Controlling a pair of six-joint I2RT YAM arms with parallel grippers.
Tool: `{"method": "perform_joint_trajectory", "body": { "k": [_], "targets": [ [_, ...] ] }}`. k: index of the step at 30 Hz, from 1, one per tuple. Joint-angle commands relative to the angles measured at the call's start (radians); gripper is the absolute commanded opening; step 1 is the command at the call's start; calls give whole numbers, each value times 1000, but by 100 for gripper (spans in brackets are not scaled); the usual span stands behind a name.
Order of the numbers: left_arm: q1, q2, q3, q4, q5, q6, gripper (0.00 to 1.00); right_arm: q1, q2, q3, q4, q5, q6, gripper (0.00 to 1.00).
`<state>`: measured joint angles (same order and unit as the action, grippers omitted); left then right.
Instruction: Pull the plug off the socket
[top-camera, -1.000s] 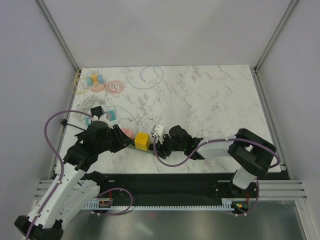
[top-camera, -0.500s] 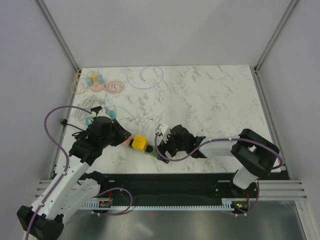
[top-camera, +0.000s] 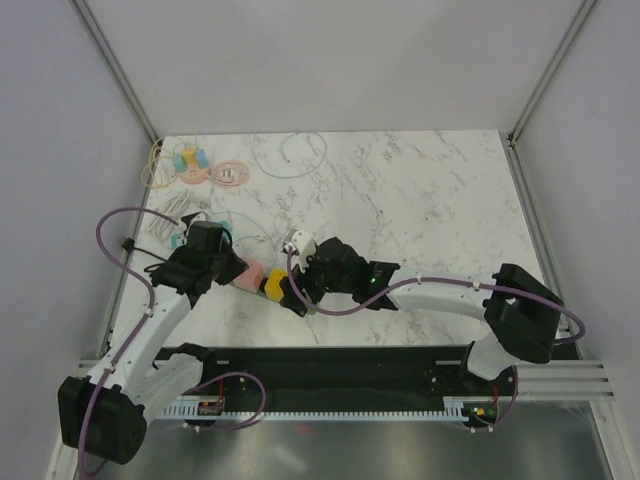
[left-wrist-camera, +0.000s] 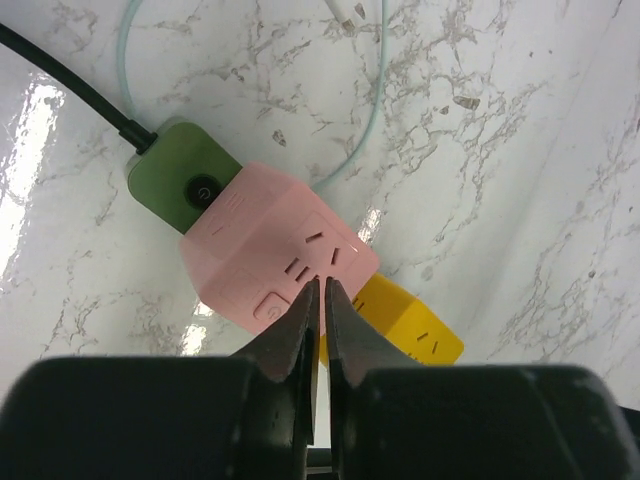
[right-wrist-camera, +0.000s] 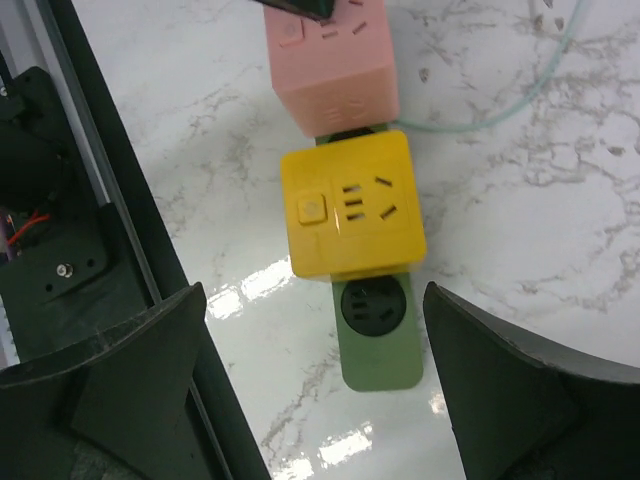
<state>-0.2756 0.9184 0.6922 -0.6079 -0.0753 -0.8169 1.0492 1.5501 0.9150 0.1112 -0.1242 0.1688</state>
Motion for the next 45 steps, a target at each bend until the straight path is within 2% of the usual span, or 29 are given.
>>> {"method": "perform_joint_trajectory", "body": {
  "k": [1,4,7,12,18,29,35,45],
  "targets": [
    [13,22,-16,74,46,41,10,23,68,87,-19,-8,-14,98],
    [15,25,-40,73,46,18,2,43,128,151,-37,-3,-37,98],
    [15,10,-80,77,31,-31,2,60,209,225,-82,29,-69,98],
    [18,31,-99,56,19,-39,2,66,265,289,-108,61,-106,92],
    [18,24,-143,45,57,-93,2,77,291,288,-142,104,-132,88],
    [18,-35,-175,20,71,-108,2,81,277,274,-197,284,-161,89],
    [18,-53,-192,20,71,-119,2,81,300,275,-186,273,-160,89],
    [18,-42,-194,8,86,-116,2,81,337,291,-117,239,-130,80]
  ]
}}
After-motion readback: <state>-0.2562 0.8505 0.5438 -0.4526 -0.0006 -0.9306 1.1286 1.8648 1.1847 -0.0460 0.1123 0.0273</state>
